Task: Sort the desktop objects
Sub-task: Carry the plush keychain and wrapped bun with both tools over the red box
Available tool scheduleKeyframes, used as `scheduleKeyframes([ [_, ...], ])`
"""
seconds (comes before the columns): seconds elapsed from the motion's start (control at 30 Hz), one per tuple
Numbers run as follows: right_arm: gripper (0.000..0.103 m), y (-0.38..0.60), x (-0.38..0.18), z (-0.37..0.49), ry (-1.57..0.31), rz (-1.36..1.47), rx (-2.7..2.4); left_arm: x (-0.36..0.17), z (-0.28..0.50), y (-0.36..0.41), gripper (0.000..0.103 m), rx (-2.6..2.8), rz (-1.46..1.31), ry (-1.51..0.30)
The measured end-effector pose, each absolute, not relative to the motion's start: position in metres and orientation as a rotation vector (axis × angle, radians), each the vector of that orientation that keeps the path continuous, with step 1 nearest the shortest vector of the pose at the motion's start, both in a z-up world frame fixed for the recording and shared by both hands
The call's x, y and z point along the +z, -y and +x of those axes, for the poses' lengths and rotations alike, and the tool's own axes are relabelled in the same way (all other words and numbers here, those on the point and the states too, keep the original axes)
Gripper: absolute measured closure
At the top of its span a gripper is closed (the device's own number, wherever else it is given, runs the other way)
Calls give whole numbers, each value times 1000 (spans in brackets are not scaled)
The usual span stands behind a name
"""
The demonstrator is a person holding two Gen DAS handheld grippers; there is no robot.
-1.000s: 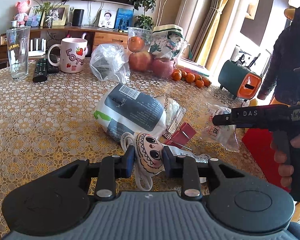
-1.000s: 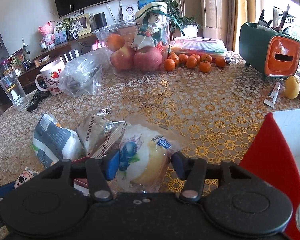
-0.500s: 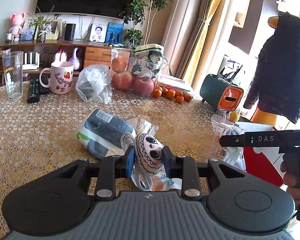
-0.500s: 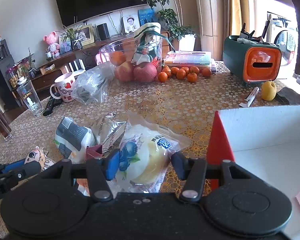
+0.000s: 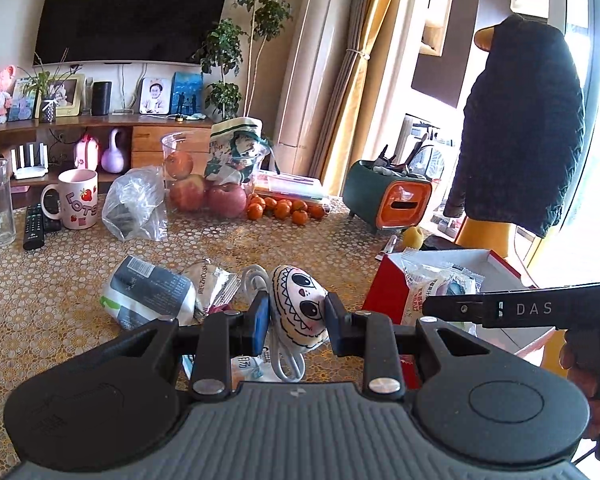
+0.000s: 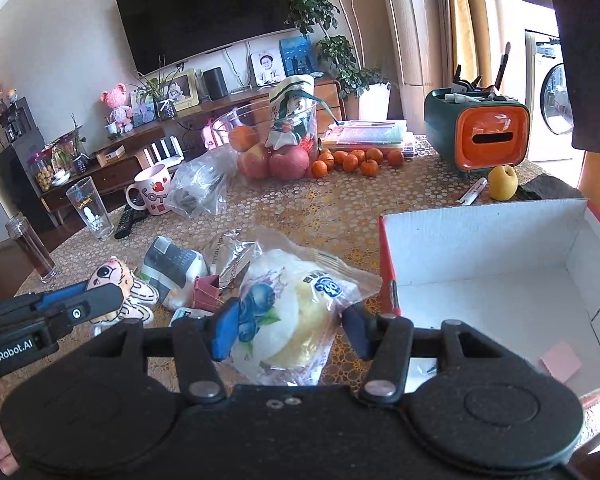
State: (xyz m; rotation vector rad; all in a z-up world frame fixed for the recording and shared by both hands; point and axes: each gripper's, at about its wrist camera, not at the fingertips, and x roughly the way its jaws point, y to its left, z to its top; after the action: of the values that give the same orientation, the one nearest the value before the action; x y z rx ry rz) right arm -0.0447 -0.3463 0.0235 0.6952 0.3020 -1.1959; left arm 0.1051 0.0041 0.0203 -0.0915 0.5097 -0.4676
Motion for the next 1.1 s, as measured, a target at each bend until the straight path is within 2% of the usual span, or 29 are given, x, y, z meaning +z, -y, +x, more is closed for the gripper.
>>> scheduleKeyframes([
  [0.6, 49, 294, 32, -121, -276, 706, -1238, 35, 68, 80, 75, -606, -29, -504],
  [1.1, 49, 303, 22, -160, -259, 720, -1310, 33, 80, 120, 75, -624, 7, -514],
])
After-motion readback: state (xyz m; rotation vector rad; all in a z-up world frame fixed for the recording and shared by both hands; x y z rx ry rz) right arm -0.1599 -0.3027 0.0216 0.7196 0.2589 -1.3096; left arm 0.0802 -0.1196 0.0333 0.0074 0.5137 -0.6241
